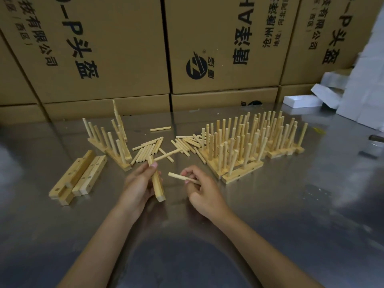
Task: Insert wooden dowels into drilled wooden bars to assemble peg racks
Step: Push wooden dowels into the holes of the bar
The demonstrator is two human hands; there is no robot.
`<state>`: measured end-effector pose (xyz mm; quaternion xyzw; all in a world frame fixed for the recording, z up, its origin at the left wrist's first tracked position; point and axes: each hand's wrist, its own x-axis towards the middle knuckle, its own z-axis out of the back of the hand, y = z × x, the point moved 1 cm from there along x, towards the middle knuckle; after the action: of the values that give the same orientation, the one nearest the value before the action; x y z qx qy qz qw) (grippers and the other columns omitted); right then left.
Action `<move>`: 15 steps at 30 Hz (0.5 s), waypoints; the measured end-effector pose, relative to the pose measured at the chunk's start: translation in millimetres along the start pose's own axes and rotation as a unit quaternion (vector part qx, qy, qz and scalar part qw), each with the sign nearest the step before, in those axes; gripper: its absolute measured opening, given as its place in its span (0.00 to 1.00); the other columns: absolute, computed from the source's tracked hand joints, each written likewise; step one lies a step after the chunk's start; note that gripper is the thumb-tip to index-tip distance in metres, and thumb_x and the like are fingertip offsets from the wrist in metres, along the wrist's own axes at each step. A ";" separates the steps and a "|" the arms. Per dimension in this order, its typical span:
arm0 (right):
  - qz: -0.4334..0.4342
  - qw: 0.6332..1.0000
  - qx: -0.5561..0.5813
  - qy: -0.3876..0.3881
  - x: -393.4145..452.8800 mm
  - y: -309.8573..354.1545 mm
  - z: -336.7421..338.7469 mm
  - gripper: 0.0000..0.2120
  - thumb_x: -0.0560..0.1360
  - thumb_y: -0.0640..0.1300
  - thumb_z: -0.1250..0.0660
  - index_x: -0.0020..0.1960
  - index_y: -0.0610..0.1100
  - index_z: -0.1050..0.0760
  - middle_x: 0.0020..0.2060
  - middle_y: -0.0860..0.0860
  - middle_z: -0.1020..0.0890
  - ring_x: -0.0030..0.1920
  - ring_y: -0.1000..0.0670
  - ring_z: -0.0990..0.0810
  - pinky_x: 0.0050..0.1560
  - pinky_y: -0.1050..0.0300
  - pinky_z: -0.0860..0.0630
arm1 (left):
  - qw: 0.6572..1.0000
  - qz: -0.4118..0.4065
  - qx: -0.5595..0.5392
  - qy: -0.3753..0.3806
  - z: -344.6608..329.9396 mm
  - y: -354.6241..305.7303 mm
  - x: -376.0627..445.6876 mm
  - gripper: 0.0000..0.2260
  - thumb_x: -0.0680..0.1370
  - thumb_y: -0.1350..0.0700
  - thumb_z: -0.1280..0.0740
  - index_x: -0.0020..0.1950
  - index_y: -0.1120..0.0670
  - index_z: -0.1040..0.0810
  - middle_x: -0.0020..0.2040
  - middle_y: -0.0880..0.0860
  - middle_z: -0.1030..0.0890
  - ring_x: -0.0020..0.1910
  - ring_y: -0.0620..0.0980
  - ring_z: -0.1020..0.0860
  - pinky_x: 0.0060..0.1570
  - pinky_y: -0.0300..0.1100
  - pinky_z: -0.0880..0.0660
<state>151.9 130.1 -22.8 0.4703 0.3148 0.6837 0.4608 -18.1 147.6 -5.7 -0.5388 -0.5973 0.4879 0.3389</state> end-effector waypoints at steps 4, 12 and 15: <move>0.035 0.999 -0.032 0.002 -4.9 -0.6 -1.4 0.06 0.76 0.42 0.36 0.48 0.52 0.26 0.32 0.62 0.25 0.30 0.56 0.29 0.32 0.58 0.33 | 1.000 0.011 -0.005 0.009 -3.6 2.4 -2.3 0.08 0.83 0.57 0.36 0.59 0.52 0.20 0.40 0.53 0.19 0.33 0.46 0.22 0.34 0.40 0.24; 0.102 0.987 -0.116 -0.033 -2.8 4.3 -0.5 0.07 0.76 0.41 0.32 0.50 0.50 0.20 0.34 0.62 0.24 0.33 0.63 0.26 0.31 0.72 0.37 | 0.999 0.041 -0.014 0.028 -8.6 10.9 -2.7 0.10 0.82 0.57 0.35 0.62 0.55 0.21 0.36 0.54 0.24 0.27 0.47 0.27 0.22 0.37 0.30; 0.122 0.983 -0.130 -0.029 -1.8 6.1 2.9 0.08 0.75 0.39 0.32 0.52 0.48 0.18 0.39 0.62 0.22 0.35 0.66 0.26 0.35 0.75 0.37 | 0.999 0.036 -0.004 0.024 -8.7 12.1 -1.4 0.10 0.81 0.56 0.34 0.62 0.52 0.20 0.35 0.54 0.25 0.28 0.47 0.27 0.22 0.38 0.30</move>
<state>152.8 126.0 -17.2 0.4606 0.1497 0.7562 0.4400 -5.9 147.4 -14.4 -0.5730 -0.5709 0.4844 0.3333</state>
